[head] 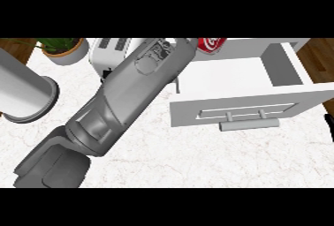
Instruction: Pick up the can, place it into the drawer and close the drawer
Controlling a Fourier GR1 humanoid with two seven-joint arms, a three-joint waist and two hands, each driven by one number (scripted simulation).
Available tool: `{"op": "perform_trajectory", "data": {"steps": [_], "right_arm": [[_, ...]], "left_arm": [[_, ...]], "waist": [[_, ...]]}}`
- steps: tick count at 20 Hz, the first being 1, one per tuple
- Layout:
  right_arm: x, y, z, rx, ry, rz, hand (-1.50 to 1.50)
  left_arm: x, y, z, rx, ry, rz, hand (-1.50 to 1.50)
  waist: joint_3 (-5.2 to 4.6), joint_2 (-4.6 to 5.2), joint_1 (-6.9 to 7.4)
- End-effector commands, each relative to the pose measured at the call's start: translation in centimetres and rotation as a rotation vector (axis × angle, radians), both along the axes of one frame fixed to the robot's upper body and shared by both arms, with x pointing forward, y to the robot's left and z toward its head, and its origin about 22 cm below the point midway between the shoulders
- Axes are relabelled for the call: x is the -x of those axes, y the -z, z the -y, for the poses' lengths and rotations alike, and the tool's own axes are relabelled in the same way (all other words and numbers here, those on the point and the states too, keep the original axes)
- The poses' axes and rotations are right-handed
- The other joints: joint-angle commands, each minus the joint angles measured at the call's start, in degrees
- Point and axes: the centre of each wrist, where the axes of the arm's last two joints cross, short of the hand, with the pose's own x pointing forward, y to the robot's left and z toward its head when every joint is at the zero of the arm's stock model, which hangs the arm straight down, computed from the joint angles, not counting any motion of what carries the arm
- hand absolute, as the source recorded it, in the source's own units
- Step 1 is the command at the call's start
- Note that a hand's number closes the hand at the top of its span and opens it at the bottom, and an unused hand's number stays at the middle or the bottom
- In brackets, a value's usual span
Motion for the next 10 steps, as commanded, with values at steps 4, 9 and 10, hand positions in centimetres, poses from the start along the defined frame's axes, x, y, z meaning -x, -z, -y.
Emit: {"op": "perform_trajectory", "data": {"steps": [4, 9, 10], "right_arm": [[-0.4, 0.3, 0.8, -0.005, 0.003, 0.007, -1.50], [-1.4, -0.4, -0.6, -0.002, 0.001, 0.019, -1.50], [-0.5, 0.1, 0.1, 0.011, -0.028, 0.018, -1.50]], "left_arm": [[0.1, 1.5, 0.3, -0.037, -0.039, 0.016, 1.50], [-0.8, 3.1, -0.7, -0.083, -0.057, 0.036, 1.50], [-0.2, 3.0, -0.1, -0.076, -0.071, 0.042, 1.50]], "waist": [[0.05, 0.12, -1.42], [0.00, 0.45, -0.86], [0.07, 0.41, -2.38]]}}
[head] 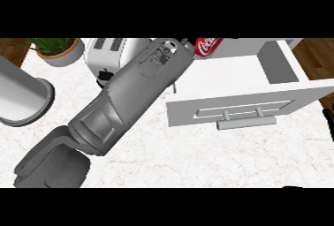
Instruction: Pick up the can, place it into the drawer and close the drawer
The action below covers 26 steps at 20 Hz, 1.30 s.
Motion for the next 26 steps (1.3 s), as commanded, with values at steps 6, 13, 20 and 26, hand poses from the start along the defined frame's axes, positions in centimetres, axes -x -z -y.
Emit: {"op": "perform_trajectory", "data": {"steps": [6, 13, 20, 26], "right_arm": [[-0.9, -0.3, 0.0, -0.007, -0.018, 0.003, -1.50], [-2.1, -0.3, -0.6, 0.016, -0.022, 0.018, -1.50], [-2.1, -0.2, -0.8, -0.003, -0.022, 0.039, -1.50], [-1.3, -2.4, -0.8, 0.071, -0.017, 0.075, -1.50]], "left_arm": [[-0.4, 2.0, -0.7, -0.067, -0.027, 0.024, 1.50], [-0.6, 3.0, -1.2, -0.081, -0.074, 0.033, -1.50], [-0.5, 4.8, -1.8, -0.078, -0.140, 0.038, -1.50], [0.0, 4.0, -0.9, -0.030, -0.155, 0.035, -1.50]], "waist": [[0.00, 0.38, -0.99], [-0.02, 0.60, -0.85], [0.02, 0.79, -1.56], [-0.04, 0.42, -1.83]]}}
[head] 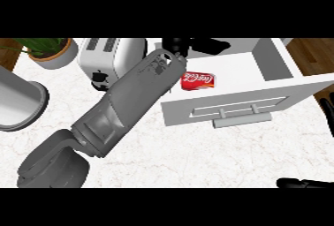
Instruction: Pick up the can, place it into the drawer and close the drawer
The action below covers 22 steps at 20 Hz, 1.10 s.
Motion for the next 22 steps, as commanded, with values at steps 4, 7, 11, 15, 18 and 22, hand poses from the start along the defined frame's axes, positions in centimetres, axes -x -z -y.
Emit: {"op": "perform_trajectory", "data": {"steps": [4, 7, 11, 15, 18, 22], "right_arm": [[1.0, -1.6, 0.6, 0.220, 0.023, 0.079, -1.50], [0.7, -2.9, -0.1, 0.310, 0.021, 0.125, -1.50], [0.6, -2.7, -0.6, 0.405, 0.012, 0.163, -1.50], [-0.7, -4.4, -0.8, 0.535, 0.047, 0.178, -1.50], [-0.9, -3.3, -1.3, 0.663, 0.078, 0.166, -1.50], [-3.1, -2.3, -3.2, 0.828, 0.083, 0.154, -1.50]], "left_arm": [[0.0, -0.6, 0.2, 0.064, -0.005, -0.021, -1.50], [0.3, -0.7, 0.5, 0.099, -0.003, -0.015, -1.50], [0.3, -0.8, 0.3, 0.154, 0.025, -0.014, -1.50], [0.5, -0.9, 0.6, 0.178, 0.018, -0.006, -1.50], [0.8, -1.7, 1.3, 0.161, 0.019, 0.035, -1.50], [1.0, -3.4, 2.1, 0.169, 0.012, 0.044, -1.50]], "waist": [[-0.03, -0.01, -0.02], [-0.07, -0.16, 0.72], [-0.08, -0.21, 2.02], [-0.12, -0.46, 3.24], [-0.11, -0.86, 4.13], [-0.11, -0.84, 5.41]]}}
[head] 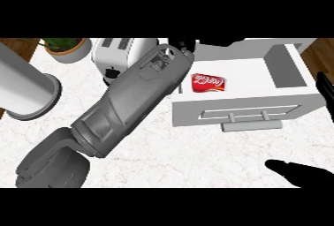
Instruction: Pick up the can, place it into the drawer and close the drawer
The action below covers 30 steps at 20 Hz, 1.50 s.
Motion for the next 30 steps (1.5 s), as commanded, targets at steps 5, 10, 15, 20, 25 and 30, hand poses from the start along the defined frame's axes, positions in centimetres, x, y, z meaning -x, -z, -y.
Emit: {"op": "perform_trajectory", "data": {"steps": [5, 10, 15, 20, 25, 30], "right_arm": [[-3.6, 2.5, -3.1, 0.298, 0.064, -0.033, -1.50], [-5.4, 6.8, -3.5, 0.428, 0.130, -0.087, -1.50], [-7.0, 10.5, -1.4, 0.343, 0.186, -0.060, -1.50], [-9.8, 12.8, -3.0, 0.358, 0.211, -0.076, -1.50], [-11.9, 14.4, -4.2, 0.407, 0.239, -0.092, -1.50], [-13.7, 16.6, -3.6, 0.453, 0.281, -0.081, -1.50]], "left_arm": [[0.2, 0.2, 0.1, 0.001, 0.006, -0.009, -1.50], [0.1, -2.3, 0.0, 0.013, 0.006, -0.022, -1.50], [-0.5, -1.7, -3.4, 0.013, -0.029, -0.020, -1.50], [-0.5, -3.9, -5.9, 0.002, -0.029, -0.012, -1.50], [0.8, -4.2, -7.1, 0.013, 0.006, -0.036, -1.50], [0.7, -3.5, -10.8, -0.002, -0.019, -0.049, -1.50]], "waist": [[-0.05, -0.73, 3.43], [-0.01, -1.02, 4.00], [0.03, -1.20, 4.46], [0.01, -1.22, 4.88], [-0.01, -1.42, 6.14], [0.01, -1.06, 6.45]]}}
